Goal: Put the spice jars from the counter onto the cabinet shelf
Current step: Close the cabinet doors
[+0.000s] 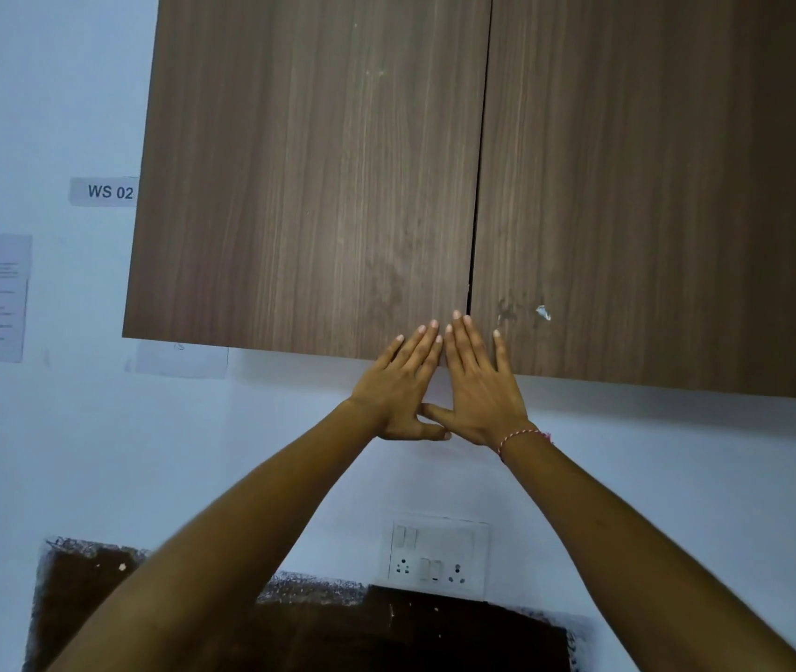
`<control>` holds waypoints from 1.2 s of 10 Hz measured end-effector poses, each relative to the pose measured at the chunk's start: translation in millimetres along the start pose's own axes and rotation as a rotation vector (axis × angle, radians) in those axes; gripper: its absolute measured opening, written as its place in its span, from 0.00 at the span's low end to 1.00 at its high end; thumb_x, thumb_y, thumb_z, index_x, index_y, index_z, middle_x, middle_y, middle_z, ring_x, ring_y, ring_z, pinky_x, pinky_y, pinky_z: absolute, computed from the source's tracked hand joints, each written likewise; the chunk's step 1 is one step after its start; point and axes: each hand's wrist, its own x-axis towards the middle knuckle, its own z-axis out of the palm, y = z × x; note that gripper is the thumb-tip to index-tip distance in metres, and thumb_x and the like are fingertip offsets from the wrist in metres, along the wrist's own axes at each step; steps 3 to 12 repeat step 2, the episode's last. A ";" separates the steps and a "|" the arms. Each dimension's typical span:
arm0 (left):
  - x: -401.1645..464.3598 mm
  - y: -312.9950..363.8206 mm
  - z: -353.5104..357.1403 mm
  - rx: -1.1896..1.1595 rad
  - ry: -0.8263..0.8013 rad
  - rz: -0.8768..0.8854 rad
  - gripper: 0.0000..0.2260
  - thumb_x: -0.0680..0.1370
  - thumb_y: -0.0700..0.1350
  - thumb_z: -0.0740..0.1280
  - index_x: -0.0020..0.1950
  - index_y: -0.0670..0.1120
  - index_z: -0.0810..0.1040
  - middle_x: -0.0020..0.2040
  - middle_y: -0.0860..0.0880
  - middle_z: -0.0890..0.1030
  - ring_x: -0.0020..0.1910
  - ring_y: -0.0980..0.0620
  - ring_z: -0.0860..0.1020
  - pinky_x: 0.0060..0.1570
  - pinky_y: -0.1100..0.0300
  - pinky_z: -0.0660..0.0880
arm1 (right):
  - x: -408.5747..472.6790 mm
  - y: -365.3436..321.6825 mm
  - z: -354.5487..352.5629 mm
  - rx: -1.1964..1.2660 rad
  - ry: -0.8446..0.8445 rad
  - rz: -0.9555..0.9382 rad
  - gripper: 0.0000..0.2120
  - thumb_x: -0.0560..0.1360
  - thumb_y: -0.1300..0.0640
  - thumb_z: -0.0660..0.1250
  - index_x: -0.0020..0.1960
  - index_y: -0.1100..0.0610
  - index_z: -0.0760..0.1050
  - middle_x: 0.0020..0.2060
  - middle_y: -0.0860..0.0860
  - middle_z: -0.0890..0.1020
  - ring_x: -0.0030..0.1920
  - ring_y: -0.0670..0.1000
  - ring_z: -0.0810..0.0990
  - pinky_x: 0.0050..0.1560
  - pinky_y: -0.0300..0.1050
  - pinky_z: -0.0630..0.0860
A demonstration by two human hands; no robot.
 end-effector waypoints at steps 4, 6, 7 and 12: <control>-9.5 -5.3 -5.8 -0.006 -0.053 0.036 0.48 0.72 0.70 0.54 0.74 0.40 0.35 0.76 0.42 0.36 0.75 0.44 0.36 0.71 0.51 0.34 | -0.5 2.7 -14.1 0.023 -0.112 -0.024 0.52 0.65 0.25 0.40 0.74 0.59 0.33 0.73 0.54 0.31 0.75 0.54 0.33 0.73 0.57 0.35; -9.5 -5.3 -5.8 -0.006 -0.053 0.036 0.48 0.72 0.70 0.54 0.74 0.40 0.35 0.76 0.42 0.36 0.75 0.44 0.36 0.71 0.51 0.34 | -0.5 2.7 -14.1 0.023 -0.112 -0.024 0.52 0.65 0.25 0.40 0.74 0.59 0.33 0.73 0.54 0.31 0.75 0.54 0.33 0.73 0.57 0.35; -9.5 -5.3 -5.8 -0.006 -0.053 0.036 0.48 0.72 0.70 0.54 0.74 0.40 0.35 0.76 0.42 0.36 0.75 0.44 0.36 0.71 0.51 0.34 | -0.5 2.7 -14.1 0.023 -0.112 -0.024 0.52 0.65 0.25 0.40 0.74 0.59 0.33 0.73 0.54 0.31 0.75 0.54 0.33 0.73 0.57 0.35; -9.5 -5.3 -5.8 -0.006 -0.053 0.036 0.48 0.72 0.70 0.54 0.74 0.40 0.35 0.76 0.42 0.36 0.75 0.44 0.36 0.71 0.51 0.34 | -0.5 2.7 -14.1 0.023 -0.112 -0.024 0.52 0.65 0.25 0.40 0.74 0.59 0.33 0.73 0.54 0.31 0.75 0.54 0.33 0.73 0.57 0.35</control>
